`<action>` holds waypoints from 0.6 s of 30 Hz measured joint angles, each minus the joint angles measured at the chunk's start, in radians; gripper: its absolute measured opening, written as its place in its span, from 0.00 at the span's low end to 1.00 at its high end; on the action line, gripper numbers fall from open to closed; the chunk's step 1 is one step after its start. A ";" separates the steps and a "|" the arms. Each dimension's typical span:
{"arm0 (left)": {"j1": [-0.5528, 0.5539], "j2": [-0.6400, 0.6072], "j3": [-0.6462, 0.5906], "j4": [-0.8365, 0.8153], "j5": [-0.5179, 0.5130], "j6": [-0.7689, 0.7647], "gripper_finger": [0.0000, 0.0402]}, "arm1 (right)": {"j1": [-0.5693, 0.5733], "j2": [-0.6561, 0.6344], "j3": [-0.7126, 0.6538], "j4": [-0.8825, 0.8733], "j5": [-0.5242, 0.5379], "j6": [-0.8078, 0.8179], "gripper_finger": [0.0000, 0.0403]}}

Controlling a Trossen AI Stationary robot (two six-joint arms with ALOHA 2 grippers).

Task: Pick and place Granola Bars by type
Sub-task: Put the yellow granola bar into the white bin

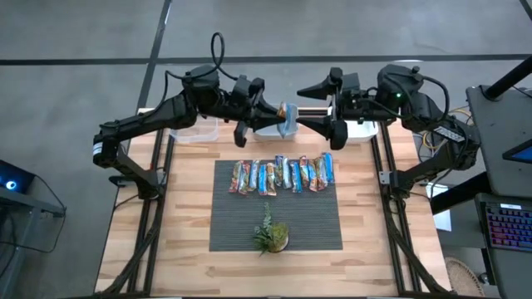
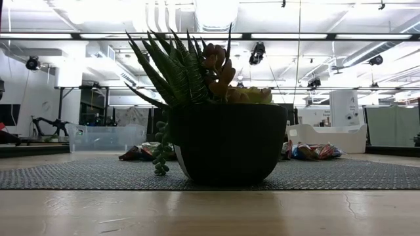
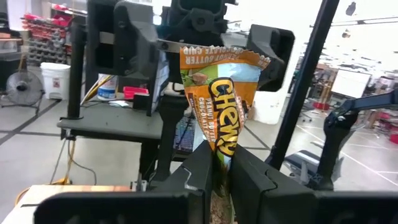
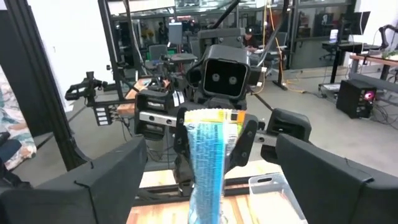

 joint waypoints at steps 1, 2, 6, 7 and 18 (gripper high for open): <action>0.000 0.000 0.000 0.002 0.003 0.000 0.06 | 0.000 0.000 0.000 0.008 0.000 -0.001 0.87; -0.001 0.000 0.000 0.003 0.003 0.000 0.06 | 0.000 0.001 0.000 0.017 0.000 0.000 0.87; -0.001 0.000 0.000 0.002 0.003 0.000 0.06 | 0.000 0.015 0.000 0.036 -0.001 0.000 0.86; -0.001 0.000 0.000 0.002 0.003 0.000 0.06 | 0.000 0.027 0.000 0.040 -0.001 -0.001 0.86; -0.001 0.000 0.000 0.002 0.004 -0.001 0.06 | 0.000 0.081 -0.001 0.067 -0.005 0.004 0.86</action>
